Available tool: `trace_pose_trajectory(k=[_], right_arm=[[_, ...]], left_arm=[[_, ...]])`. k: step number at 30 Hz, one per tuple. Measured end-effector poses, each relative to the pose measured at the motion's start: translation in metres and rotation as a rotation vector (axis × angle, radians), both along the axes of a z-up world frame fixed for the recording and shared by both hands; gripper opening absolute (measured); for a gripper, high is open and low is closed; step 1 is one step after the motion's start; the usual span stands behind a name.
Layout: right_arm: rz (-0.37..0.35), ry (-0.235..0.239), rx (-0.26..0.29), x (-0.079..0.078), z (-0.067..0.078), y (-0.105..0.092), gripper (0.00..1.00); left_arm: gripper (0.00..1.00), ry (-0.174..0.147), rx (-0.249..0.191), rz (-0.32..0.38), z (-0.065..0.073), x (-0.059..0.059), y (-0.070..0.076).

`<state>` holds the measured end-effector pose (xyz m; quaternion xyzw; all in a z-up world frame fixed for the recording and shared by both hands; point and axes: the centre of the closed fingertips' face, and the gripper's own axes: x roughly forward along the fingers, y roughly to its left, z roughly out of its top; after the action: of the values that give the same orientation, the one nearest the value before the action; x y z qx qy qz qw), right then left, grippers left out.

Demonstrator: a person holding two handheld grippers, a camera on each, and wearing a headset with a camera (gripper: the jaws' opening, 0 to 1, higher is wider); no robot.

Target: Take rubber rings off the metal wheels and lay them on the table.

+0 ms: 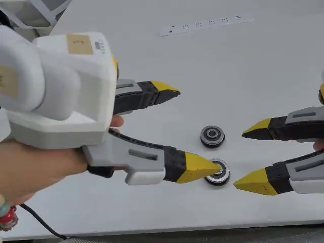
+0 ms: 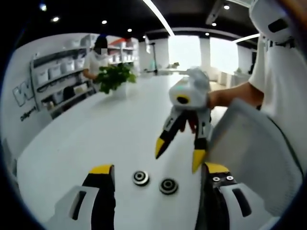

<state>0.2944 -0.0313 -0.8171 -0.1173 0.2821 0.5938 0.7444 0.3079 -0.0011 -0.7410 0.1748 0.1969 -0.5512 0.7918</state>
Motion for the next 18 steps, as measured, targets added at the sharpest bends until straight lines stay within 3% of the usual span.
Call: trace_pose_trajectory(k=[11,18], right_arm=[[0.04,-0.012,-0.021,0.003,-0.021,0.008,0.39],[0.044,-0.01,-0.018,0.003,-0.029,0.011,0.34]], left_arm=[[0.71,-0.006,0.032,-0.061,-0.029,0.004,-0.018],[0.61,0.012,0.032,-0.068,-0.05,0.008,-0.022]])
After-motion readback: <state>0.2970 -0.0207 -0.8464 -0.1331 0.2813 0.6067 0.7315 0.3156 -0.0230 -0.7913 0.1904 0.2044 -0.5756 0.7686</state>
